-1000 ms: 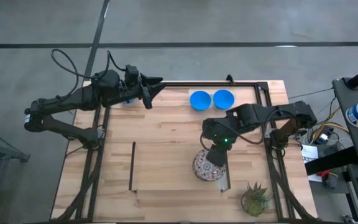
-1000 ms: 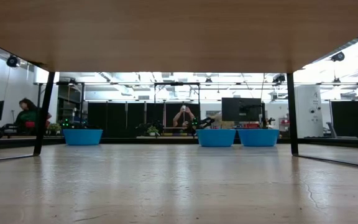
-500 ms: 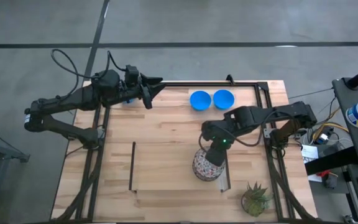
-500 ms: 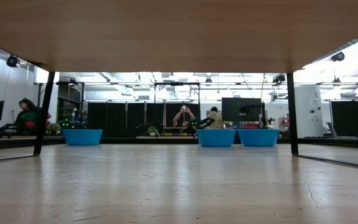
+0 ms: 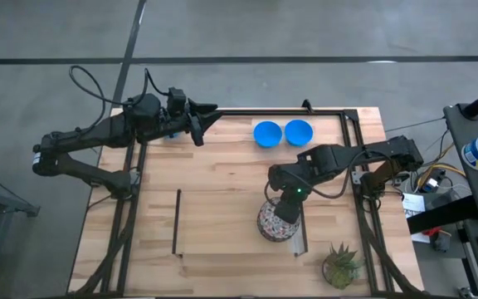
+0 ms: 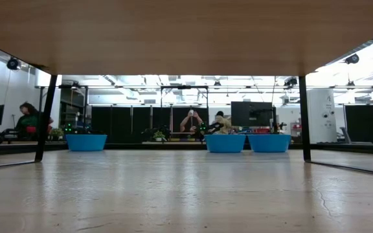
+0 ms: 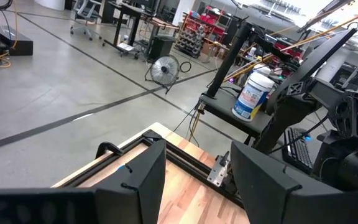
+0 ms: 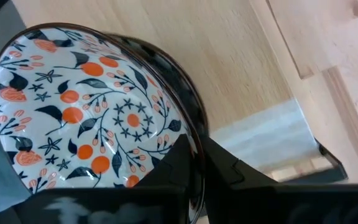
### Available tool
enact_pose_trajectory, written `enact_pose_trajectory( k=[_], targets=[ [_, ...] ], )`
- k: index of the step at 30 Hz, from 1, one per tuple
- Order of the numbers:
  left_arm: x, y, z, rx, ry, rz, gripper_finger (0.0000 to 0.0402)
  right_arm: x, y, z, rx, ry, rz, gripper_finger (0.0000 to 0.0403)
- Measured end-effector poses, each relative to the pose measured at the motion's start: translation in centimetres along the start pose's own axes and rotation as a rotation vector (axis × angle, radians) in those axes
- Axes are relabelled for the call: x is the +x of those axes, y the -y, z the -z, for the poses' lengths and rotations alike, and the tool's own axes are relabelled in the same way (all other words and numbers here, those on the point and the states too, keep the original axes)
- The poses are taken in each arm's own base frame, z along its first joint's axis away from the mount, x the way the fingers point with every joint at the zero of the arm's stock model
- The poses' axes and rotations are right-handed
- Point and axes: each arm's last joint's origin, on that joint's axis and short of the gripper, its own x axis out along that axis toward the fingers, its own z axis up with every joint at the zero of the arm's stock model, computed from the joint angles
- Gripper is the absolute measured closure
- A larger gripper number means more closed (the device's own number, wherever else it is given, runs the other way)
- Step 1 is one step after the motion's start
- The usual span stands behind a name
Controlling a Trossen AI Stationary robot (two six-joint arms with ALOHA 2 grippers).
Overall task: Pick & Place Mini bowls
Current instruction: Stack the white patterned bowl on top of the other white patterned bowls on the shelf
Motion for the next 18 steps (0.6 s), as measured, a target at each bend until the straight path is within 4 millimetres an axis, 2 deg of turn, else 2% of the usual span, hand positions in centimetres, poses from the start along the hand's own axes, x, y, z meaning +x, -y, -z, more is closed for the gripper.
enact_pose_trajectory(
  k=[18],
  targets=[
    [0.02, -0.01, 0.04, 0.003, -0.001, 0.000, 0.0218, 0.07, -0.26, -0.17, -0.048, 0.017, -0.028, 0.0379]
  ],
)
